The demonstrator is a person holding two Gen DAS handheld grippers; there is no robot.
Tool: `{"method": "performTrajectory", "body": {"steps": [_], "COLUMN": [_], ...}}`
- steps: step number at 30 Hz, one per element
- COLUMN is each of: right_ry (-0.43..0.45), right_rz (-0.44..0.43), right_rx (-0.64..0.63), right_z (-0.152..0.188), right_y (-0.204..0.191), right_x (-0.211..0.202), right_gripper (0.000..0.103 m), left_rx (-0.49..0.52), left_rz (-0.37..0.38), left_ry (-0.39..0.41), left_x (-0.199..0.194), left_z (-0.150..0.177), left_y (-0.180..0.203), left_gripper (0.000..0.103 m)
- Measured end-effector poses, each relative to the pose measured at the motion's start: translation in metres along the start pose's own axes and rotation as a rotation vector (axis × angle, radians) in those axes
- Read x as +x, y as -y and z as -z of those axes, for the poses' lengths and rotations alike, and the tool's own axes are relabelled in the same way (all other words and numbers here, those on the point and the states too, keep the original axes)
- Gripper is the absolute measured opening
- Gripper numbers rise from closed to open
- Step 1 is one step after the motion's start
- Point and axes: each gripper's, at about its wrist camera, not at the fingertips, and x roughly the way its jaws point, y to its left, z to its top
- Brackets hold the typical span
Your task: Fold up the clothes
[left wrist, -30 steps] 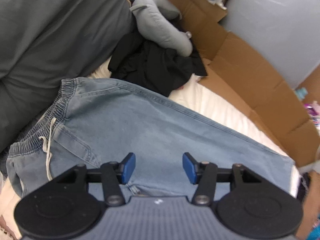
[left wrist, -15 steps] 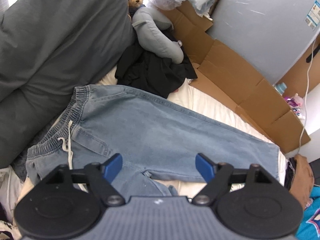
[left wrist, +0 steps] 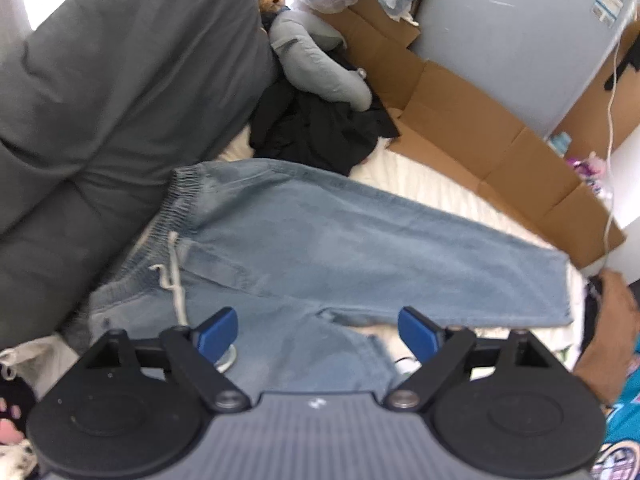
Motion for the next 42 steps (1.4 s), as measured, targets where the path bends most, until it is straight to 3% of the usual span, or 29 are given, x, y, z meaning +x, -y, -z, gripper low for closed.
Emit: {"method": "performTrajectory", "body": {"steps": [3,8,12,21,25,27,29,39,42], "right_ry": [0.020,0.062,0.018,0.018,-0.018,-0.064,-0.133,-0.271,-0.309], "right_rz": [0.027,0.064,0.032,-0.064,-0.081,-0.134,-0.143,-0.214,-0.226], "right_rx": [-0.006,0.000,-0.022,-0.063,-0.038,-0.018,-0.031,-0.013,0.012], "right_z": [0.010,0.036,0.054,0.094,0.115,0.130,0.145,0.226,0.251], "right_y": [0.001,0.013,0.019,-0.002,-0.014,-0.020,-0.030,-0.067,-0.075], "right_x": [-0.006,-0.006,0.009,0.027,0.041,0.051,0.065,0.121,0.140], "right_gripper": [0.095,0.095,0.095,0.095,0.093,0.073,0.068,0.068,0.068], "left_rx": [-0.010,0.034,0.020,-0.024,-0.047,-0.035,-0.032,0.000,-0.034], "left_rz": [0.009,-0.042,-0.055,-0.131,-0.143,-0.159,-0.159,-0.153,-0.128], "left_ry": [-0.005,0.019,0.040,0.117,0.091,0.080,0.060,-0.024,-0.047], "left_x": [-0.007,-0.021,-0.043,-0.089,-0.073,-0.061,-0.047,0.010,0.025], "left_z": [0.009,0.028,0.042,0.059,0.069,0.077,0.084,0.115,0.123], "left_y": [-0.004,-0.002,-0.007,-0.022,-0.029,-0.031,-0.035,-0.057,-0.069], "left_gripper": [0.091,0.091,0.091,0.093,0.094,0.094,0.094,0.092,0.091]}}
